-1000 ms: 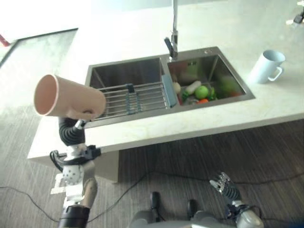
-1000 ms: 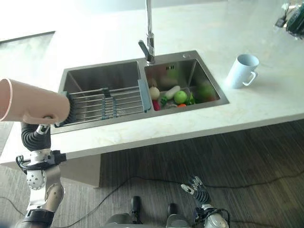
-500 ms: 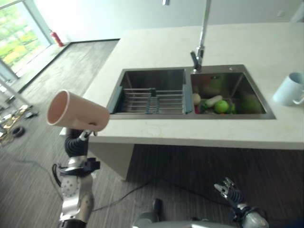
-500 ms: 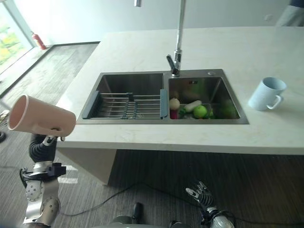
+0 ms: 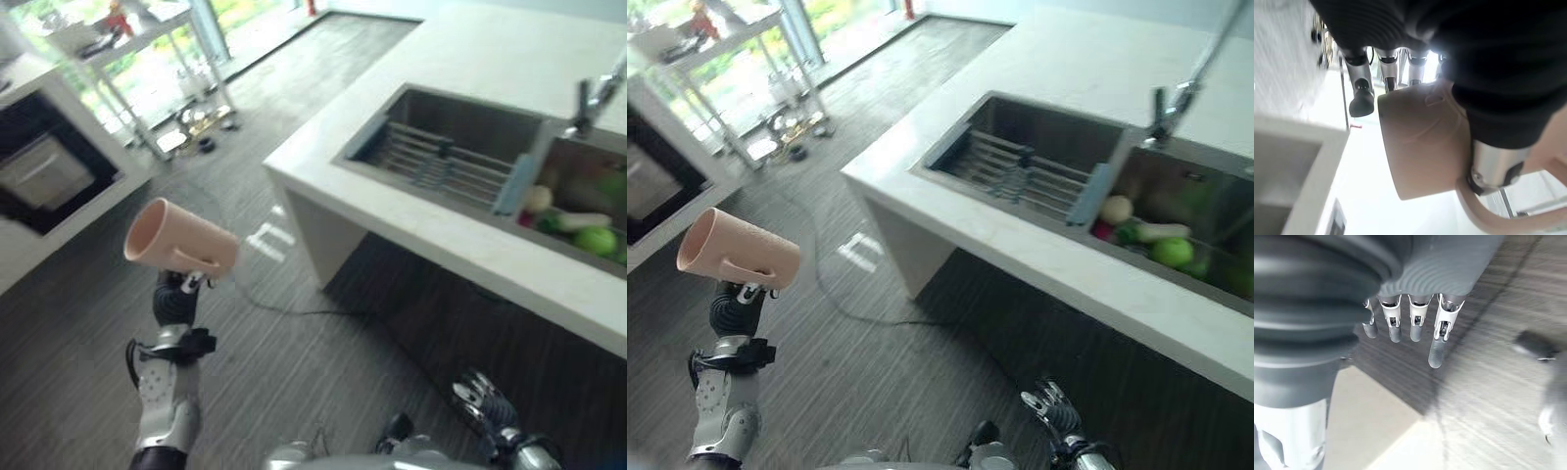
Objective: Place the dishes in the dishwasher.
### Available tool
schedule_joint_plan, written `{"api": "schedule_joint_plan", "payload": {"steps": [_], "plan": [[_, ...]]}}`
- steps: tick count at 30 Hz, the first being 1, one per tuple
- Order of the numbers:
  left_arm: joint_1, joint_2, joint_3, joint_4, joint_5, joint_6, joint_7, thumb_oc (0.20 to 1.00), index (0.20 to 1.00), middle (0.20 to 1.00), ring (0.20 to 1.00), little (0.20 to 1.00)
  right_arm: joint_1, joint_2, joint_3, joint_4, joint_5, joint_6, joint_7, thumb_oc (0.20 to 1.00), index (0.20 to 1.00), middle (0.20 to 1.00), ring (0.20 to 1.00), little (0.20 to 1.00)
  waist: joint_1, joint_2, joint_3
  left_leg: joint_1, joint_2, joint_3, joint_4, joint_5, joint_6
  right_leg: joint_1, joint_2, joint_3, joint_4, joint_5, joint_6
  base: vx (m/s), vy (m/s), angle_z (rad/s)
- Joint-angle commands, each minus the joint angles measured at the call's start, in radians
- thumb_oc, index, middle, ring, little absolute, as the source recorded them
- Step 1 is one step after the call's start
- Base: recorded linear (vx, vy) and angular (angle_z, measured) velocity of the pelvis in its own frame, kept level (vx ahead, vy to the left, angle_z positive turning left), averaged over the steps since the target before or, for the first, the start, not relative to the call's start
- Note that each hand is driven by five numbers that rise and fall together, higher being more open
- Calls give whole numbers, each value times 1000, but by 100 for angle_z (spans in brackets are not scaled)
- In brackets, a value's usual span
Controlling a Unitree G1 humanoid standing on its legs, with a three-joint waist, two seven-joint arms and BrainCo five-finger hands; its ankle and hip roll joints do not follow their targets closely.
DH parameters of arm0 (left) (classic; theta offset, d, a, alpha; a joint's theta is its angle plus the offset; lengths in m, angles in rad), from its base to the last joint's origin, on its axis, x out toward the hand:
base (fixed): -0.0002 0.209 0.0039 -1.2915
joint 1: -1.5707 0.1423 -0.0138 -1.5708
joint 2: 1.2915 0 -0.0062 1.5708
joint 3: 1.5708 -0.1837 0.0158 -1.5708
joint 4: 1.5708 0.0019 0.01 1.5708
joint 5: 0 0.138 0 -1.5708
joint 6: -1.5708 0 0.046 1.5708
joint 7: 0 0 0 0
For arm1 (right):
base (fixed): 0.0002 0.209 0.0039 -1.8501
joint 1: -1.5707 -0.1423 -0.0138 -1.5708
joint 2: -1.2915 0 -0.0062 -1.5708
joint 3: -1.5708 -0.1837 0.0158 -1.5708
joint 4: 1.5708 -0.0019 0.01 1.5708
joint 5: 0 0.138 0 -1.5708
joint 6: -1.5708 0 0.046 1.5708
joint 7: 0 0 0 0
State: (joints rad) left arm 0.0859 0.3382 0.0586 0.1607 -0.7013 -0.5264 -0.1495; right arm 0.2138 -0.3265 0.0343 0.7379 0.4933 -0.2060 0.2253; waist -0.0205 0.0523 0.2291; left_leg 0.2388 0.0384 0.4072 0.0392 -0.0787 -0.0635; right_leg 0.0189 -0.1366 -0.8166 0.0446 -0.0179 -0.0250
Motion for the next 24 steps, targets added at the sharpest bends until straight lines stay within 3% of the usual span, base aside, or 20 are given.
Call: {"api": "schedule_joint_plan", "payload": {"steps": [1, 6, 12, 13, 14, 15, 17, 19, 21, 24], "plan": [[-29, 82, 23, -81, 95, -84, 35, 200, 200, 200, 200, 200, -73, 28, 8, -13, 31, -57, -11, 1000, 1000, 1000, 1000, 1000, 0, -6, -32, -26, -41, -93, -25, -56, 24, 11, 45, 250, 17, -26, 101, -63, 254, 99], [-3, 115, 34, -114, 132, -85, 4, 200, 200, 200, 200, 200, -94, 46, 18, -26, 58, -26, 22, 1000, 1000, 1000, 1000, 1000, 41, -3, -23, -48, -66, -144, -68, -52, 66, 1, 14, 254, 77, -29, 129, -50, 249, 57], [-16, 142, 25, -123, 260, -82, 90, 200, 200, 200, 200, 200, -95, 48, 49, -59, -3, -20, 62, 1000, 1000, 1000, 1000, 1000, 51, -1, -20, -53, -78, -150, -64, -62, 116, -29, -52, 272, 274, -46, 147, -13, 182, 21], [-36, 156, -8, -106, 310, -81, 127, 200, 200, 200, 200, 200, -91, 52, 53, -67, 5, -1, 47, 1000, 1000, 1000, 1000, 1000, 22, -7, -12, -67, -96, -228, -53, -64, 143, -75, -32, 438, 384, -48, 149, 46, -24, 19], [-53, 161, -32, -88, 328, -91, 142, 200, 200, 200, 200, 200, -88, 54, 57, -62, 7, -4, 46, 1000, 1000, 1000, 1000, 1000, 0, -12, -10, -73, -104, -283, -56, -59, 150, -80, 10, 533, 366, -63, 141, 10, -100, 112], [-72, 162, -50, -80, 357, -100, 163, 200, 200, 200, 200, 200, -84, 53, 58, -55, 14, -19, 52, 1000, 1000, 1000, 1000, 1000, -16, -16, -11, -94, -104, -322, -51, -36, 152, -72, 42, 589, 306, -62, 117, 5, -190, 204], [-103, 164, -74, -65, 411, -115, 195, 200, 200, 200, 200, 200, -79, 50, 56, -44, 65, -16, 97, 1000, 1000, 1000, 1000, 1000, -37, -22, -22, -102, -108, -400, -56, -27, 146, -37, 64, 693, 166, -63, 116, 51, -240, 213], [-116, 173, -84, -51, 428, -122, 199, 200, 200, 200, 200, 200, -79, 48, 53, -27, 94, 9, 131, 1000, 1000, 1000, 1000, 1000, -48, -31, -31, -105, -109, -443, -51, -33, 146, -38, 73, 772, 126, -36, 130, 105, -256, 147], [-114, 171, -90, -47, 442, -117, 208, 200, 200, 200, 200, 200, -85, 51, 48, -18, 183, 67, 199, 1000, 1000, 1000, 1000, 1000, -38, -42, -46, -111, -99, -439, -58, -26, 130, -3, 83, 766, 76, -43, 124, 93, -299, 131], [-71, 150, -82, -104, 426, -78, 194, 200, 200, 200, 200, 200, -94, 47, 49, -24, 142, 104, 223, 1000, 1000, 1000, 1000, 1000, -10, -54, -70, -117, -45, -386, -80, -3, 87, 46, 103, 700, 26, -74, 100, 64, -382, 53]]}}
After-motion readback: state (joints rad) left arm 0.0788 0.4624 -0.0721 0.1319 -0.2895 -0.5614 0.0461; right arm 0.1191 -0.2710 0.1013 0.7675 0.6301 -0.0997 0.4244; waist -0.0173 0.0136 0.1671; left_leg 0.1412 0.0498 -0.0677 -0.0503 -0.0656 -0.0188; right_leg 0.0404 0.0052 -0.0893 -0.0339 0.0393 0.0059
